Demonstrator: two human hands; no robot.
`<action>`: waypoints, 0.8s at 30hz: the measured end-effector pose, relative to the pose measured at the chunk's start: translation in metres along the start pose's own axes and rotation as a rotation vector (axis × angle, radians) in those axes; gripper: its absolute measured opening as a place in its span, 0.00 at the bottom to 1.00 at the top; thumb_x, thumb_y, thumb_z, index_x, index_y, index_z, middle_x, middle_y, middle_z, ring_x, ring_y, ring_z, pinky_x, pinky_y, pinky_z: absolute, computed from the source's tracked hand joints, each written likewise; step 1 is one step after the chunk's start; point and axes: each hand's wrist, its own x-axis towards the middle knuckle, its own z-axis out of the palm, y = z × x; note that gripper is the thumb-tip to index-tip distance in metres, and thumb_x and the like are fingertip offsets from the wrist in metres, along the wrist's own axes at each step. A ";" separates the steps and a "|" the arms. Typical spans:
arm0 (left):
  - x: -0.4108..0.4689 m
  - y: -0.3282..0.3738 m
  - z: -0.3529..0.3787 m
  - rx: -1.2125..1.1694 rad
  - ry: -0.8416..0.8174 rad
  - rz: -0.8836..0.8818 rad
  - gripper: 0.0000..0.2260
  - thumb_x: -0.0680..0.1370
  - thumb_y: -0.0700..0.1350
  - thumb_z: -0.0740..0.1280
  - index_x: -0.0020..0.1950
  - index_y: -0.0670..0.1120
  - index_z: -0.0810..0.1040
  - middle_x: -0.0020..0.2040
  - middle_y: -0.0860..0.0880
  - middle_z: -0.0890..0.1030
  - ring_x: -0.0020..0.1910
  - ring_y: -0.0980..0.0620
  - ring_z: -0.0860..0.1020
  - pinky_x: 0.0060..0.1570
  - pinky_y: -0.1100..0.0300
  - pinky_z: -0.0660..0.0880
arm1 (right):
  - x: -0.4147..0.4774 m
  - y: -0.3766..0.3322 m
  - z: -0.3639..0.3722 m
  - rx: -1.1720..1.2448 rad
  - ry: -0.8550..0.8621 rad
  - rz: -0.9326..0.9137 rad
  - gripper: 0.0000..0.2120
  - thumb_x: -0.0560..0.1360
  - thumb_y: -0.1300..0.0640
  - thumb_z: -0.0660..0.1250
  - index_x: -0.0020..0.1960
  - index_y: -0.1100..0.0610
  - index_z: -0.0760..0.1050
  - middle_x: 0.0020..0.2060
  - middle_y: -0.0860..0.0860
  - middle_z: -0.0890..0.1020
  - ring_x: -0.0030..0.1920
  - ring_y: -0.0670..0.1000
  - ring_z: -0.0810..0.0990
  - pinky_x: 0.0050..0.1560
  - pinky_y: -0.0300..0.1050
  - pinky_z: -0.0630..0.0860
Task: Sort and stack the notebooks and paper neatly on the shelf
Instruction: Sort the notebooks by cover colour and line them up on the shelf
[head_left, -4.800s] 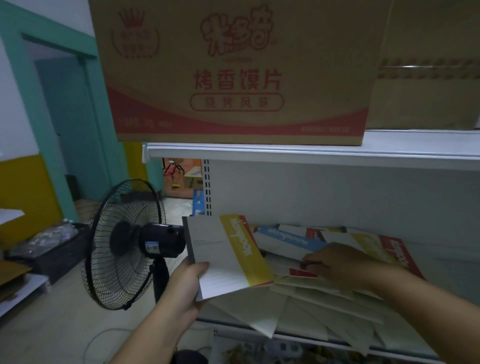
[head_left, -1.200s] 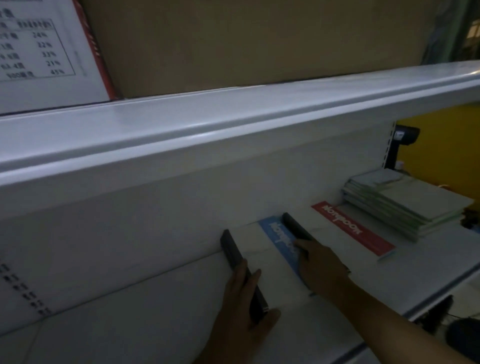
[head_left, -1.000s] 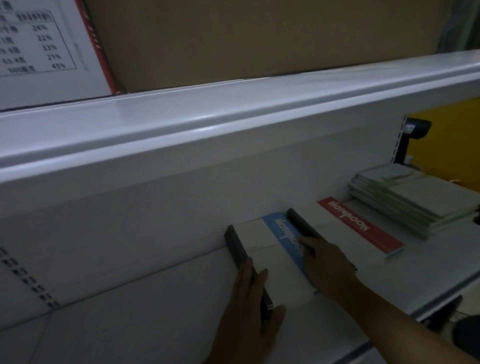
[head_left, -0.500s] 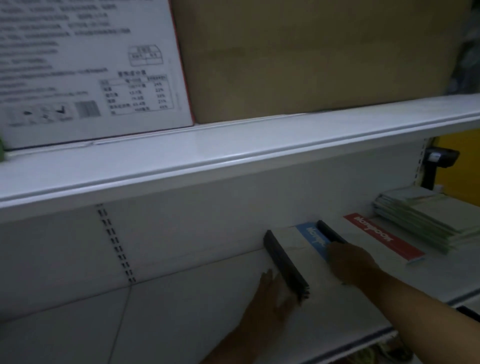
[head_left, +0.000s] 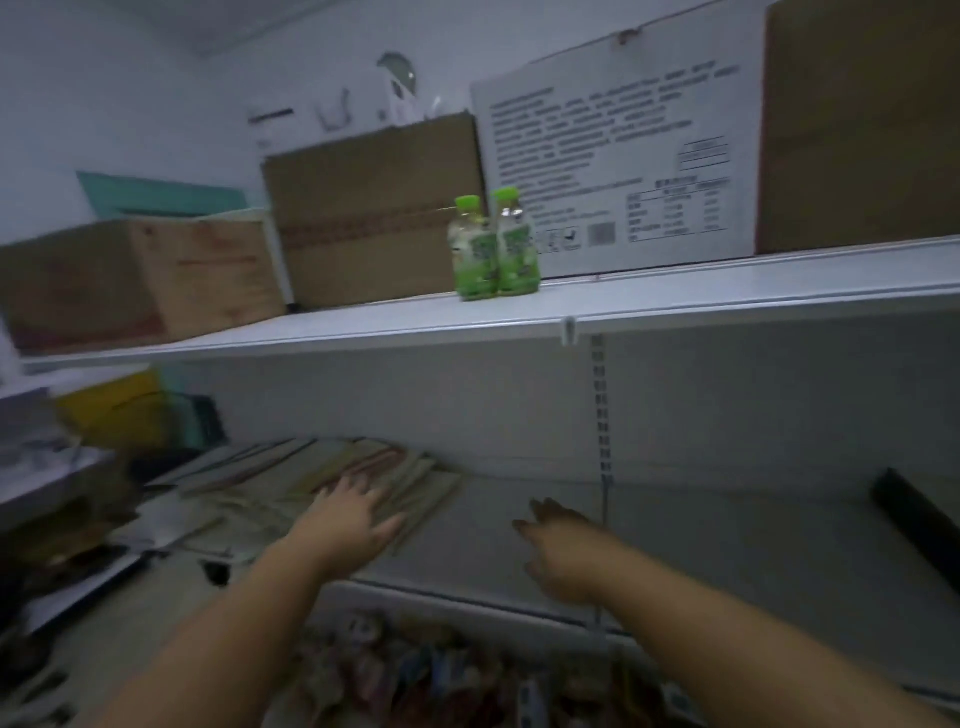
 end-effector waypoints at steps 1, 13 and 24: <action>-0.018 -0.023 -0.001 0.010 -0.027 -0.039 0.29 0.80 0.62 0.51 0.78 0.51 0.54 0.79 0.46 0.50 0.77 0.47 0.48 0.75 0.50 0.49 | 0.008 -0.031 0.003 -0.018 -0.003 -0.079 0.27 0.80 0.49 0.56 0.76 0.55 0.55 0.77 0.57 0.50 0.76 0.58 0.52 0.74 0.52 0.55; -0.093 -0.180 0.042 -0.312 -0.051 -0.283 0.27 0.79 0.61 0.55 0.77 0.54 0.56 0.79 0.52 0.50 0.78 0.52 0.46 0.76 0.54 0.49 | 0.085 -0.199 0.049 -0.147 -0.078 -0.472 0.26 0.75 0.51 0.62 0.70 0.57 0.62 0.73 0.63 0.58 0.71 0.61 0.59 0.70 0.54 0.62; -0.005 -0.277 0.027 -0.190 -0.181 -0.346 0.25 0.80 0.58 0.56 0.76 0.53 0.60 0.78 0.51 0.55 0.77 0.51 0.52 0.74 0.55 0.54 | 0.253 -0.247 0.032 0.038 0.109 -0.480 0.21 0.77 0.52 0.58 0.69 0.57 0.66 0.71 0.58 0.63 0.70 0.60 0.62 0.69 0.54 0.65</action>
